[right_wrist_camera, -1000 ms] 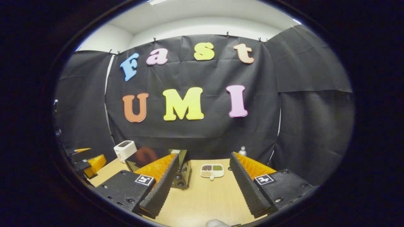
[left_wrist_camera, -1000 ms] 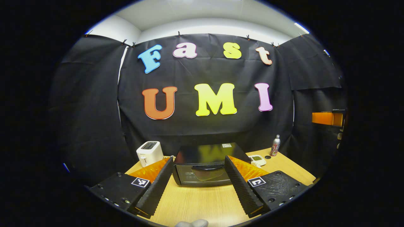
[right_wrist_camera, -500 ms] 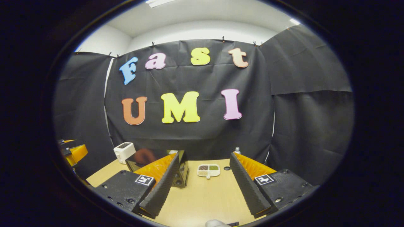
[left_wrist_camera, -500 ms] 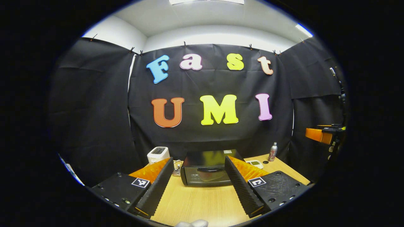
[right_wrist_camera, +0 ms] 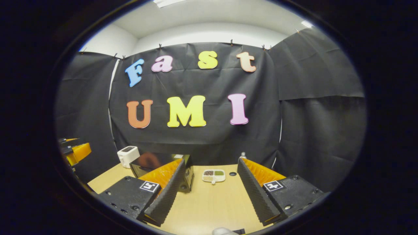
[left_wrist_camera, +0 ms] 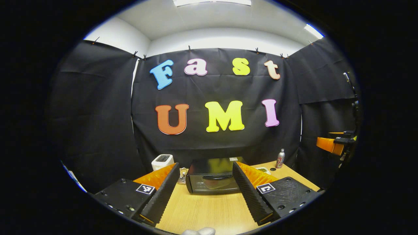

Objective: Open the electric oven with the left hand, put the food in, and close the electric oven.

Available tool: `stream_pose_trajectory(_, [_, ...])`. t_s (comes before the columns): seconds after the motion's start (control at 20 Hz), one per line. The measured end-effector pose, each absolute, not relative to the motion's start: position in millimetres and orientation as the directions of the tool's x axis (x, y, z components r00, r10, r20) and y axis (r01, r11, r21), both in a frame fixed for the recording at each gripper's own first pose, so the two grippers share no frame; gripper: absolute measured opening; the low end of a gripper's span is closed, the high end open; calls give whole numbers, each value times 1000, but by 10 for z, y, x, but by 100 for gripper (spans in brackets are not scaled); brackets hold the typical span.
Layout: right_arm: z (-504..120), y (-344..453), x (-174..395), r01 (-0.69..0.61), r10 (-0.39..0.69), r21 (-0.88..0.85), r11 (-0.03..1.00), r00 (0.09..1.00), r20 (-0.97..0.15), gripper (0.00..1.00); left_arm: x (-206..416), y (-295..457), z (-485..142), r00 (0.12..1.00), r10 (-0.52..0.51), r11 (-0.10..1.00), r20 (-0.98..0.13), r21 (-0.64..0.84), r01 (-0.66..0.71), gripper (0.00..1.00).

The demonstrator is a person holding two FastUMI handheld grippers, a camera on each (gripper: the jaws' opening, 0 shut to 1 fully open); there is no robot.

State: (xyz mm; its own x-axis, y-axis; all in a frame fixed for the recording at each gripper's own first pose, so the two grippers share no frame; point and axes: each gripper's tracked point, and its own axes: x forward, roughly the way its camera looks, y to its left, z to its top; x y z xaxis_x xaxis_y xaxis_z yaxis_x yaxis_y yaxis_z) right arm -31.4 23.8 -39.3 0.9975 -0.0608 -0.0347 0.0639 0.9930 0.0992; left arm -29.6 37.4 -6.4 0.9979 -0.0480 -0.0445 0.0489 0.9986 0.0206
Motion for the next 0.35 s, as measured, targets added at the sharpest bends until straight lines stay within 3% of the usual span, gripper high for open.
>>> stream_pose_trajectory(0.3, [-357, 210, -342, 68, -65, 91, 994, 997, -32, 96, -281, 325, 15, 998, -62, 998, -31, 25, 63, 97])
stream_pose_trajectory(0.35, [-353, 213, -352, 68, -65, 92, 993, 997, -32, 96, -274, 322, 8, 998, -62, 998, -34, 24, 63, 89])
